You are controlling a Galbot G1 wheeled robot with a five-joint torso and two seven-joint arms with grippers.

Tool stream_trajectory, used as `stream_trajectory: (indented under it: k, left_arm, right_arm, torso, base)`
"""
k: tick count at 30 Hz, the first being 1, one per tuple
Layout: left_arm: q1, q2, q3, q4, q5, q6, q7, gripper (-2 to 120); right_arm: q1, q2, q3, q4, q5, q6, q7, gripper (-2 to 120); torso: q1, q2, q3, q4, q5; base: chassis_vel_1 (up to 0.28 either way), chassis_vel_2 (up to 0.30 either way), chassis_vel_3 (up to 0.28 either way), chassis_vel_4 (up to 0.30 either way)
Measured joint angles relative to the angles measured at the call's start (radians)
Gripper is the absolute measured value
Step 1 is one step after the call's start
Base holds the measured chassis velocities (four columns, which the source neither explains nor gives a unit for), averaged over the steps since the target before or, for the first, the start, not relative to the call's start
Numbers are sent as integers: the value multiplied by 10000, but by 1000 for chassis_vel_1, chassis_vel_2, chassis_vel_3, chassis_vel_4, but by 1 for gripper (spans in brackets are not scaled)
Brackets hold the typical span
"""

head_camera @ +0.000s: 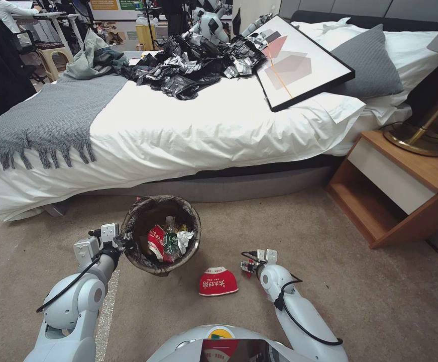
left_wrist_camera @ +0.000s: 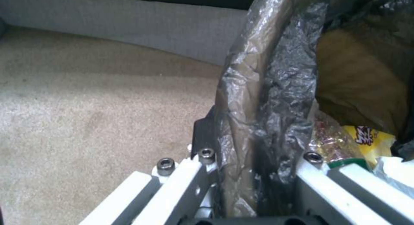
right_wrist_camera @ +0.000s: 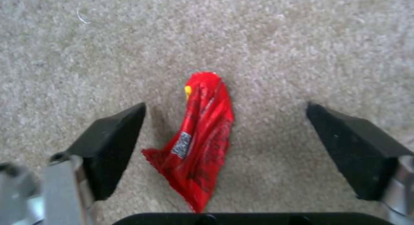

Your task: Pick up the trash bin, then pick up the garbage from the floor and place it into the trash bin.

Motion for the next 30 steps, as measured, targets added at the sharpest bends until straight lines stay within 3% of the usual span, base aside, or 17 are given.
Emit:
stream_trajectory:
  k: [18, 29, 30]
  left_arm:
    - [3, 9, -6, -29, -13, -32, 15, 0]
    - [5, -9, -9, -38, -13, -37, 17, 0]
    - [5, -18, -9, -37, -13, -41, 17, 0]
  right_arm:
    - [-64, -33, -220, 131, 15, -116, 135, 46]
    - [-64, -20, -229, 130, 14, -116, 136, 37]
    - [-64, -15, -231, 129, 13, -117, 137, 22]
  torso:
    - [-1, 1, -1, -8, -19]
    - [0, 1, -1, -8, -18]
    - [0, 1, -1, -8, -18]
  base:
    - [0, 0, 0, 0]
    - [0, 0, 0, 0]
    - [0, 0, 0, 0]
